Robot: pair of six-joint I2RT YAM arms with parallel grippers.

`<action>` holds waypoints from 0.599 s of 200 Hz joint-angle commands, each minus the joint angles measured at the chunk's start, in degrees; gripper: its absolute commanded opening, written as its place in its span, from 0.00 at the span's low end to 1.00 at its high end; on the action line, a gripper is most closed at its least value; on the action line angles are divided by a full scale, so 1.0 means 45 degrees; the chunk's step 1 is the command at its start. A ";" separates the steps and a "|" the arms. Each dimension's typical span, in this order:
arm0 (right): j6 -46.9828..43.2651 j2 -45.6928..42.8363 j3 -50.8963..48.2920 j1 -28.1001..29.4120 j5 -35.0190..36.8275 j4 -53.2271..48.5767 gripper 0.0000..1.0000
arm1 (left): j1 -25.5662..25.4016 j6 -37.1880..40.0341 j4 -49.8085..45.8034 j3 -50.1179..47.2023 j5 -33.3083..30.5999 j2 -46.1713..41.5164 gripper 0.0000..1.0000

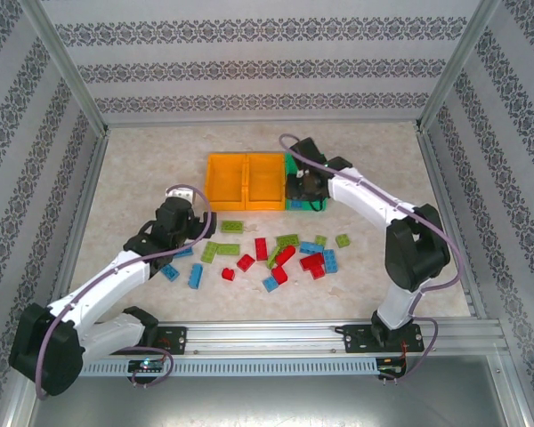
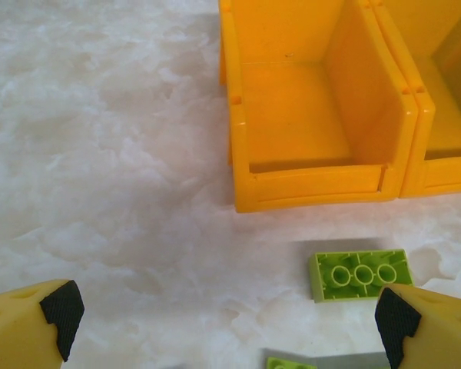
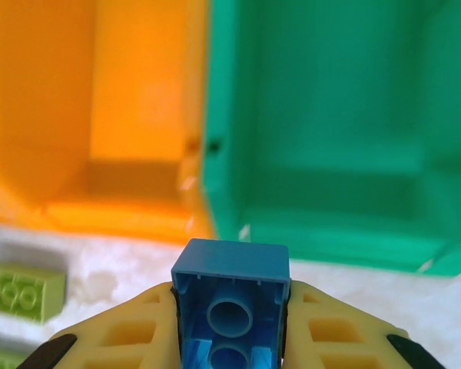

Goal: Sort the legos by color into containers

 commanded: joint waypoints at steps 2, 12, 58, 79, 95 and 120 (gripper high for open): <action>-0.0976 0.0776 0.0731 -0.0830 0.0699 -0.0397 0.21 | -0.0421 -0.0592 -0.1243 -0.0293 -0.0660 -0.0519 1.00; -0.1149 0.1179 0.1132 -0.1059 0.0807 -0.0411 0.20 | -0.0631 -0.0801 -0.1645 -0.0325 -0.0922 -0.0655 1.00; -0.1710 0.2869 0.2713 -0.1730 0.0648 -0.0580 0.20 | -0.1742 -0.2362 -0.3181 -0.0648 -0.1951 -0.1225 1.00; -0.1867 0.3493 0.3249 -0.1791 0.0540 -0.0699 0.20 | -0.2156 -0.3139 -0.3692 -0.0664 -0.2239 -0.1294 1.00; -0.1902 0.3933 0.3597 -0.1815 0.0519 -0.0806 0.21 | -0.2430 -0.3720 -0.4059 -0.0609 -0.2434 -0.1217 1.00; -0.1887 0.4417 0.3860 -0.1840 0.0472 -0.0860 0.22 | -0.2741 -0.4615 -0.4733 -0.0489 -0.2832 -0.1056 1.00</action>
